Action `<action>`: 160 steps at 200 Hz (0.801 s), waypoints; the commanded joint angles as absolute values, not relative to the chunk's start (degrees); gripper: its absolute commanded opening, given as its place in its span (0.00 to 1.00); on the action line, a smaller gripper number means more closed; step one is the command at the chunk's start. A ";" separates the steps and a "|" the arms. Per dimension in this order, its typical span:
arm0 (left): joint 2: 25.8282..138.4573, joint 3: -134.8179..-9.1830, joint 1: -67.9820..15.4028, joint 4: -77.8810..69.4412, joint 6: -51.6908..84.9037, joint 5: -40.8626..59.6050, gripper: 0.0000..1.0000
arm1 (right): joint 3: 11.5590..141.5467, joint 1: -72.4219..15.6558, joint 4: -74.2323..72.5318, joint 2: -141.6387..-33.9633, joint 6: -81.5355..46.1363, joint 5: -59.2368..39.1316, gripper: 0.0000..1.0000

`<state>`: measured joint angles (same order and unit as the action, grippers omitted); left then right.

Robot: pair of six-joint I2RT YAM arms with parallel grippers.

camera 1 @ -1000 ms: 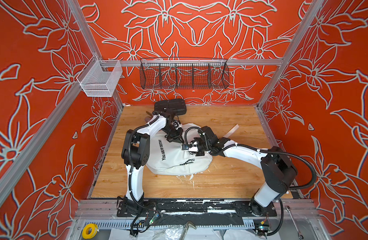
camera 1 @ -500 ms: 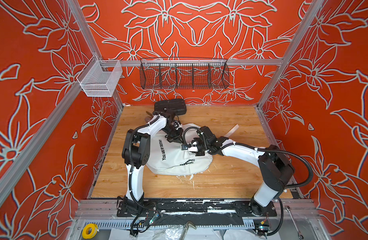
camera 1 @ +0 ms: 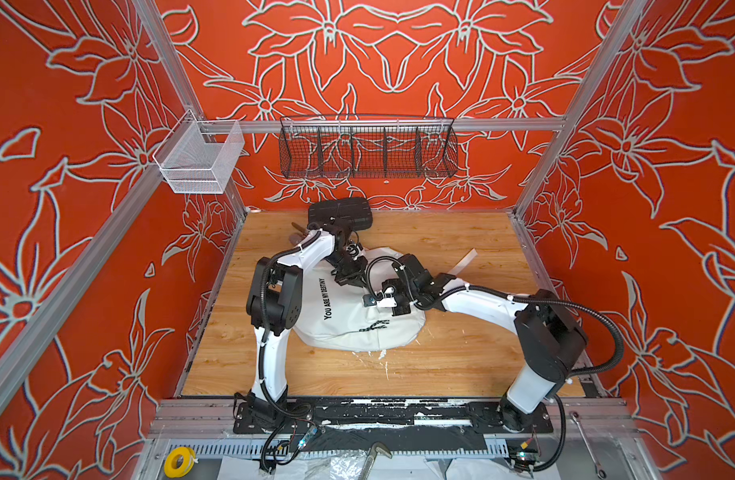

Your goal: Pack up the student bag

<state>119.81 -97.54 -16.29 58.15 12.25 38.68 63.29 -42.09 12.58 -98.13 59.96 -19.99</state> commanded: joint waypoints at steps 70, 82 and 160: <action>122.31 -105.97 -14.37 58.38 13.06 40.82 0.00 | 69.25 -42.77 37.95 -99.47 70.28 -35.45 0.00; 122.69 -106.45 -14.33 57.60 13.50 40.18 0.00 | 70.32 -43.08 39.83 -99.58 71.04 -38.49 0.00; 127.57 -115.21 -13.05 63.72 6.18 40.63 0.00 | 70.49 -43.09 41.20 -100.30 65.49 -38.76 0.00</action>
